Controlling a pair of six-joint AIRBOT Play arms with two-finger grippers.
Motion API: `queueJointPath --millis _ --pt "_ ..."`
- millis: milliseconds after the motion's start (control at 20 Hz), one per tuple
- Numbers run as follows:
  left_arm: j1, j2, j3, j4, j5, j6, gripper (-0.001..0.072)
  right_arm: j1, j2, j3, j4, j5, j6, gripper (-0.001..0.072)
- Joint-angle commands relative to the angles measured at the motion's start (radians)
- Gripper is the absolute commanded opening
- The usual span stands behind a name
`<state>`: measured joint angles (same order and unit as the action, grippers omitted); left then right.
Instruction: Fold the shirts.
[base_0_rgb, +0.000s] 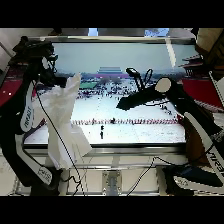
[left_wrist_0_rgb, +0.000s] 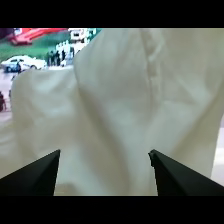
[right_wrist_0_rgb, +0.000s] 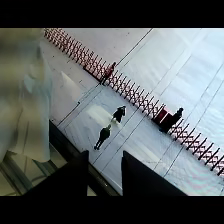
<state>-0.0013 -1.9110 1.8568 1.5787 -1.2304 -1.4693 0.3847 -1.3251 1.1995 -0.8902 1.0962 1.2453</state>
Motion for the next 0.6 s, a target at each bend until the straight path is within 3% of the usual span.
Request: queueJointPath --millis 0,50,100,150,250,300,350,450,550 --pt "-0.001 -0.095 0.074 -0.163 0.006 -0.002 0.0609 0.001 0.001 0.0 0.009 -0.037 -0.002 0.027" --pt "-0.001 -0.111 0.076 -0.201 0.006 -0.003 0.0515 0.001 0.001 0.0 0.008 -0.034 -0.002 0.027" --pt "-0.001 -0.125 0.076 -0.232 0.007 -0.003 0.0353 0.001 0.001 0.0 0.009 -0.033 -0.002 0.027" --pt "-0.001 -0.135 0.076 -0.254 0.009 -0.003 0.0302 0.001 0.001 0.0 0.008 -0.033 -0.002 0.027" --pt "-0.001 -0.145 0.076 -0.262 0.011 -0.013 0.0302 0.001 0.001 0.0 0.008 -0.033 -0.013 0.027" --pt "-0.001 -0.145 0.076 -0.262 0.012 -0.016 0.0242 0.001 0.001 0.0 0.008 -0.033 -0.014 0.027" --pt "-0.001 -0.145 0.079 -0.274 0.008 -0.011 0.0023 0.001 0.001 0.0 0.008 -0.034 -0.016 0.027" --pt "-0.01 -0.145 0.091 -0.426 0.002 0.032 0.0014 0.0 0.001 0.0 0.006 -0.045 -0.02 0.027" --pt "-0.062 -0.145 0.119 -0.645 0.004 0.153 0.0012 -0.001 0.001 0.0 0.006 -0.07 -0.039 0.0269"
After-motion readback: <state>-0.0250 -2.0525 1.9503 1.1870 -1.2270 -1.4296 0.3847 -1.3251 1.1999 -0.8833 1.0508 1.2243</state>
